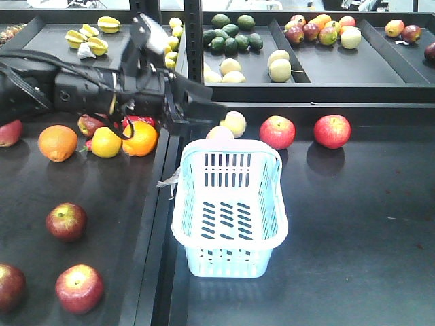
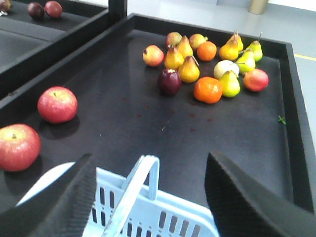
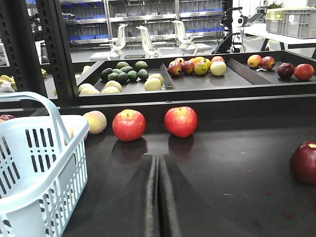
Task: Pick three apples into basket with both arms
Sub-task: 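Reach the left gripper over the blue basket handle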
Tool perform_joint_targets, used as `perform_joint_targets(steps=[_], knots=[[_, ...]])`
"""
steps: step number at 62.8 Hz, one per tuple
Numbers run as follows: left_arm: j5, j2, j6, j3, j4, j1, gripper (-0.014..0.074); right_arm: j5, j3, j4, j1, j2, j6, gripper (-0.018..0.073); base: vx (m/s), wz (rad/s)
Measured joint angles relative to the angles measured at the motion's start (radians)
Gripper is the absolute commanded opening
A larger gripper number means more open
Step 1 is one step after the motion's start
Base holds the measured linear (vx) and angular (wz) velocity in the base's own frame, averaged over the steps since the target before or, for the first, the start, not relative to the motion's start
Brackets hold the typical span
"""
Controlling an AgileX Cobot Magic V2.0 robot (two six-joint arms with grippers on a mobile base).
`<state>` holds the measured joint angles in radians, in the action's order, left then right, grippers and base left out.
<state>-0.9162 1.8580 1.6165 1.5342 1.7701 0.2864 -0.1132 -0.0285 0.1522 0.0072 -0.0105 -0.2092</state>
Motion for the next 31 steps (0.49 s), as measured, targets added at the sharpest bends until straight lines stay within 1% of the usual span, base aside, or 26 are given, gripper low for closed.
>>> perform_joint_targets(steps=[11,31], knots=[[0.003,0.042,-0.030,0.000,0.000,0.000,0.0446,0.000,0.000,0.000,0.000,0.000,0.000,-0.0004,0.00,0.00],[0.007,0.100,-0.061,0.000,0.000,0.000,0.0446,0.000,0.000,0.000,0.000,0.000,0.000,-0.0004,0.00,0.00]])
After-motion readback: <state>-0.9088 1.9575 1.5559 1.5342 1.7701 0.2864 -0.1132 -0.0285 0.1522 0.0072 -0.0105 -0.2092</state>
